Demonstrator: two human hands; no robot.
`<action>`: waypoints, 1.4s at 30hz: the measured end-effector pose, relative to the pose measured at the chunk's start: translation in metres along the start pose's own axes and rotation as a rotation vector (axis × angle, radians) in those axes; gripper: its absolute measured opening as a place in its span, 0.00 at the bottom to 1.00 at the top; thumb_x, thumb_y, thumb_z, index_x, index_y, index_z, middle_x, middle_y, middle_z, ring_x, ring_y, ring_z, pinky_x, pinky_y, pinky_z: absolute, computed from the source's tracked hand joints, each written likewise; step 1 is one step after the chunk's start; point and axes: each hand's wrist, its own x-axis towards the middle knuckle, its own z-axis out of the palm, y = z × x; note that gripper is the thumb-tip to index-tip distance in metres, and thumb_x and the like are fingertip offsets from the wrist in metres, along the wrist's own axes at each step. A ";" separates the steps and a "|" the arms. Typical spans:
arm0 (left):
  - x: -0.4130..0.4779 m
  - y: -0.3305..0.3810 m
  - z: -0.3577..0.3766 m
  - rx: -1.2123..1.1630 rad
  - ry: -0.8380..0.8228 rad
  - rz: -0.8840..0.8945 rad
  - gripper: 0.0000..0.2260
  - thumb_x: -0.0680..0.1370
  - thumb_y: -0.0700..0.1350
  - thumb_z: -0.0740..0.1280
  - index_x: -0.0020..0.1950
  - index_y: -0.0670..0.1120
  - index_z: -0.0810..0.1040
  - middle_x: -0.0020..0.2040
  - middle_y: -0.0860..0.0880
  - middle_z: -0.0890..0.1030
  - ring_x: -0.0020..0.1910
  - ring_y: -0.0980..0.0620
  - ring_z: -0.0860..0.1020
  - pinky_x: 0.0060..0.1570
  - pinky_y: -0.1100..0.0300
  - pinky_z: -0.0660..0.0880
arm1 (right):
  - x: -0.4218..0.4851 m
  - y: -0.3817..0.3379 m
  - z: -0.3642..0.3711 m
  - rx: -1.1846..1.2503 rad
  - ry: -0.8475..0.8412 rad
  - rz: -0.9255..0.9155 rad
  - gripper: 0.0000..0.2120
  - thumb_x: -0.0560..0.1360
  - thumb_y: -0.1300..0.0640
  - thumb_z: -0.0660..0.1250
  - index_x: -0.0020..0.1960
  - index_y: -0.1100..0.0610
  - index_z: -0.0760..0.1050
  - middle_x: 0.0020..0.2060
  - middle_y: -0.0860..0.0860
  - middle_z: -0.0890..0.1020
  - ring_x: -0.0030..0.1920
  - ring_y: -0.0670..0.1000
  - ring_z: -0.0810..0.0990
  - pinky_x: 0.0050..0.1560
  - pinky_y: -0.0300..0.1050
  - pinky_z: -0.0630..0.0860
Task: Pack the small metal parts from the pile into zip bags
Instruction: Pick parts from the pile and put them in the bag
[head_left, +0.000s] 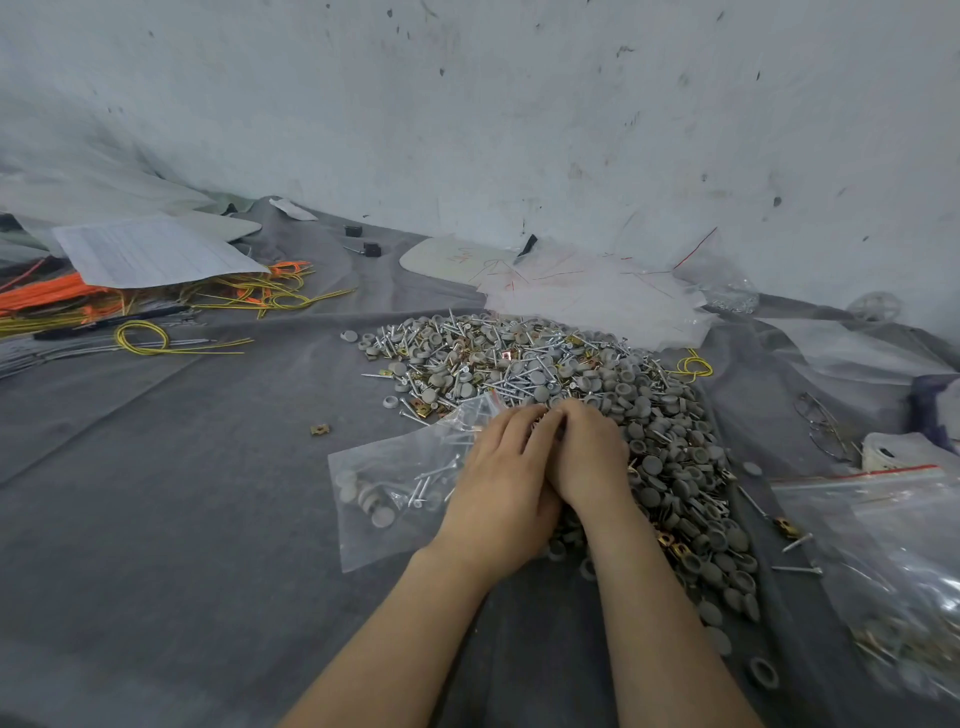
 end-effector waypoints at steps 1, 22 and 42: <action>0.000 0.000 0.000 -0.007 -0.001 -0.001 0.27 0.74 0.39 0.65 0.73 0.40 0.65 0.71 0.43 0.68 0.72 0.45 0.62 0.72 0.51 0.58 | 0.000 0.000 0.000 0.003 0.001 -0.002 0.08 0.78 0.56 0.57 0.50 0.56 0.74 0.50 0.54 0.79 0.55 0.59 0.75 0.53 0.52 0.70; 0.008 -0.037 -0.016 0.035 -0.164 -0.319 0.55 0.62 0.71 0.65 0.77 0.54 0.35 0.77 0.50 0.54 0.76 0.50 0.46 0.72 0.44 0.38 | 0.002 -0.003 -0.013 0.653 0.076 -0.050 0.04 0.76 0.59 0.67 0.49 0.52 0.77 0.39 0.42 0.79 0.38 0.35 0.76 0.36 0.21 0.67; 0.005 -0.038 -0.014 -0.016 -0.086 -0.233 0.45 0.68 0.58 0.70 0.78 0.48 0.50 0.72 0.51 0.63 0.71 0.52 0.59 0.73 0.55 0.53 | -0.001 -0.007 -0.008 -0.232 -0.146 0.054 0.17 0.76 0.44 0.64 0.60 0.51 0.76 0.64 0.54 0.72 0.66 0.58 0.67 0.65 0.57 0.63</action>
